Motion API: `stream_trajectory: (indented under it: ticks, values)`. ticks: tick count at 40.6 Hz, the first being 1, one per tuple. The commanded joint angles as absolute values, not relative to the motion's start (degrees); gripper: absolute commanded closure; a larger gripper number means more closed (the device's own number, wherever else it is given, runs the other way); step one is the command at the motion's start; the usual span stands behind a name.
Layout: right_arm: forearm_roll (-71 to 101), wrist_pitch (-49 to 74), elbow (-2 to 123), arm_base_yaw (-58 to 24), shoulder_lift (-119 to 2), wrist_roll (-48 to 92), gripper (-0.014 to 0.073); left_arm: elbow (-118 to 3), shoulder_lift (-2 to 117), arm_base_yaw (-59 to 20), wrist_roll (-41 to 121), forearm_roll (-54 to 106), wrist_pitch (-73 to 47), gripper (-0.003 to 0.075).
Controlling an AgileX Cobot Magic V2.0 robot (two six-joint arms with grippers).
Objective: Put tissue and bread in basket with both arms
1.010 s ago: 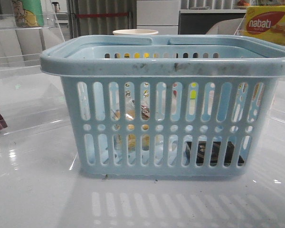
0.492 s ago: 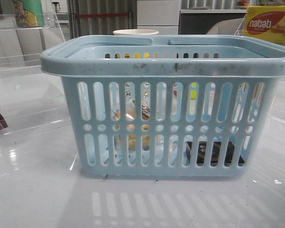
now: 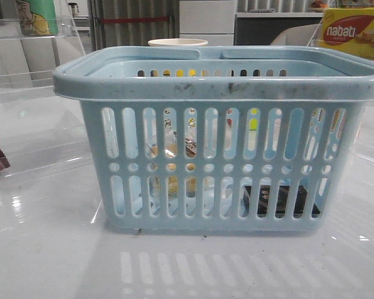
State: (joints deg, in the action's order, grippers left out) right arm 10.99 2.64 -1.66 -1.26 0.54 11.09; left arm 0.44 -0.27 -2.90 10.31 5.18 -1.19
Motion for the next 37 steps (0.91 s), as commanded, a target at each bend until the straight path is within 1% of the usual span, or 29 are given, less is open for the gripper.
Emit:
stream_trajectory:
  ticks: [1, 10, 16, 18, 28, 37]
  values:
    - [11.0, -1.7, -1.3, -0.9, 1.7, 11.3, 0.0566, 0.7, -1.2, -3.3, 10.1, 5.7, 3.6, 0.0627]
    - [10.5, -3.4, -1.3, -1.1, 1.7, 10.5, 0.0566, 0.7, -1.2, -3.3, 10.1, 5.7, 3.6, 0.0627]
    - [-1.5, -5.0, -1.3, -1.1, 1.7, -1.0, 0.0566, 0.7, -1.2, -3.3, 10.1, 5.7, 3.6, 0.0627]
    - [-2.8, -5.4, -1.3, -1.1, 1.7, -4.1, 0.0566, 0.7, -1.2, -3.3, 10.1, 5.7, 3.6, 0.0627]
    - [-2.7, -6.0, -1.3, -1.0, 1.7, -3.3, 0.0566, 0.7, -1.2, -3.3, 10.1, 5.7, 3.6, 0.0627]
    - [0.6, -6.0, -1.3, 1.3, 1.7, -2.3, 0.0566, 0.7, -1.2, -3.3, 10.1, 5.7, 3.6, 0.0627]
